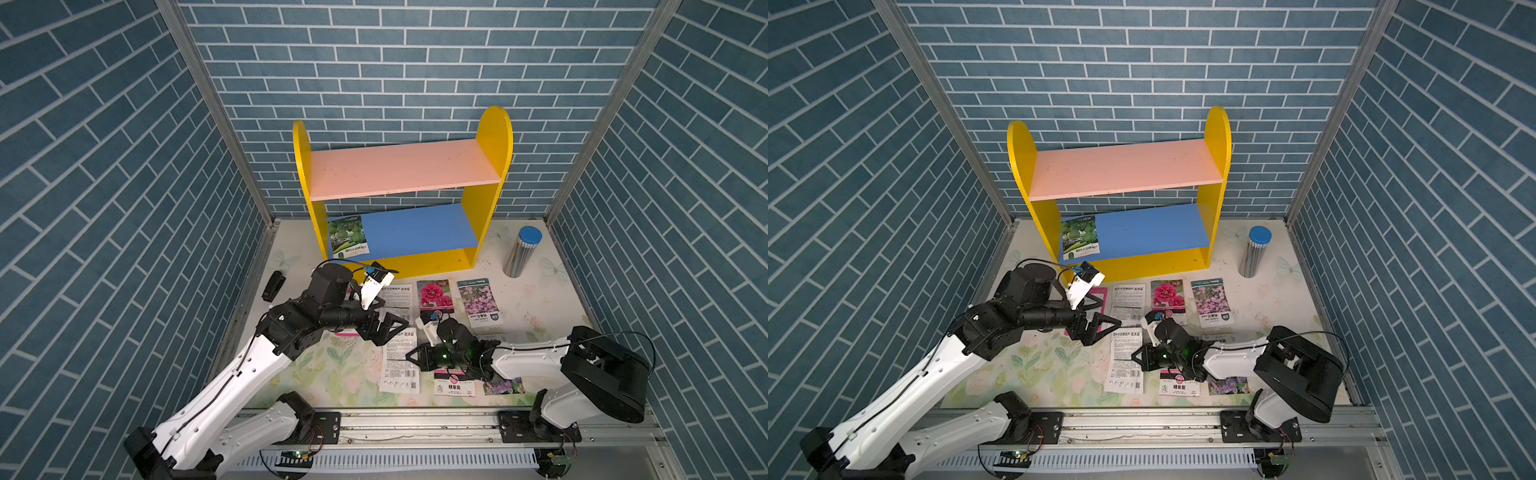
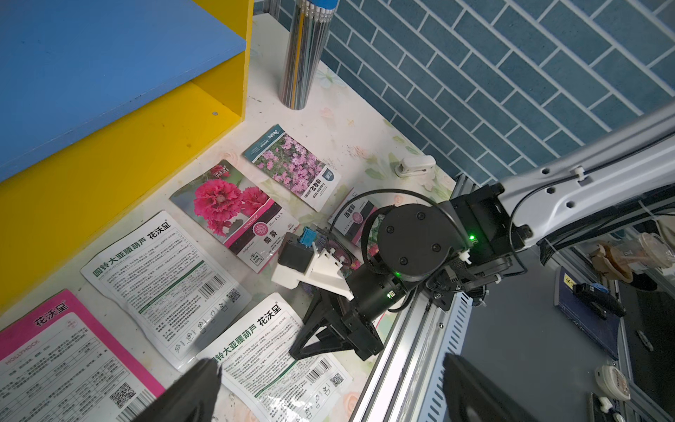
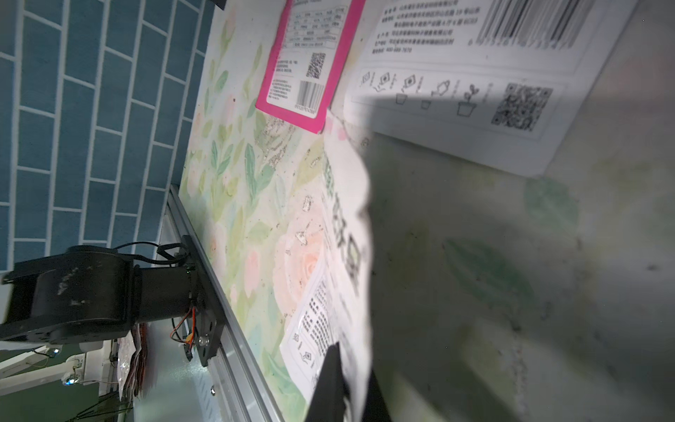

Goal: Take the seed bag off the shelf
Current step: Place the seed packet at the center of the board.

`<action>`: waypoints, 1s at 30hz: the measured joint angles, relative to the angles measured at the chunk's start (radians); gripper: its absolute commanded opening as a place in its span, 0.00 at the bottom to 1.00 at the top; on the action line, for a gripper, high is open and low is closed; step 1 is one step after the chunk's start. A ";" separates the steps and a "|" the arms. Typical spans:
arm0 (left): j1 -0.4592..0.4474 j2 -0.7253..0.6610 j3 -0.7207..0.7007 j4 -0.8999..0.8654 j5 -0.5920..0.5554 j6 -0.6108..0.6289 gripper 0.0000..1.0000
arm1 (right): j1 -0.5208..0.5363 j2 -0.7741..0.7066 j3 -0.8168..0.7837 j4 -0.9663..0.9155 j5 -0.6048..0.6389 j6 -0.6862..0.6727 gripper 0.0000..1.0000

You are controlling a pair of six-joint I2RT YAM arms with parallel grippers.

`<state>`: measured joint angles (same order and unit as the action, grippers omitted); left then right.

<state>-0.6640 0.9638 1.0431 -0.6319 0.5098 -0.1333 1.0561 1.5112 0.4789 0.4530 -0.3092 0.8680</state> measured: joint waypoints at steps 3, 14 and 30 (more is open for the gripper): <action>0.000 -0.003 -0.015 0.001 -0.001 0.001 0.99 | 0.005 0.016 0.001 -0.014 -0.002 0.000 0.00; 0.000 -0.005 -0.040 0.021 -0.005 0.003 0.99 | 0.005 0.066 0.005 -0.025 -0.002 0.006 0.18; 0.000 -0.005 -0.045 0.024 -0.048 -0.003 0.99 | 0.000 0.006 0.022 -0.135 0.046 0.000 0.39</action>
<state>-0.6640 0.9588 0.9981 -0.6083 0.4618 -0.1360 1.0561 1.5169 0.5007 0.3183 -0.2634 0.8684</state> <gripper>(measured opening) 0.990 0.374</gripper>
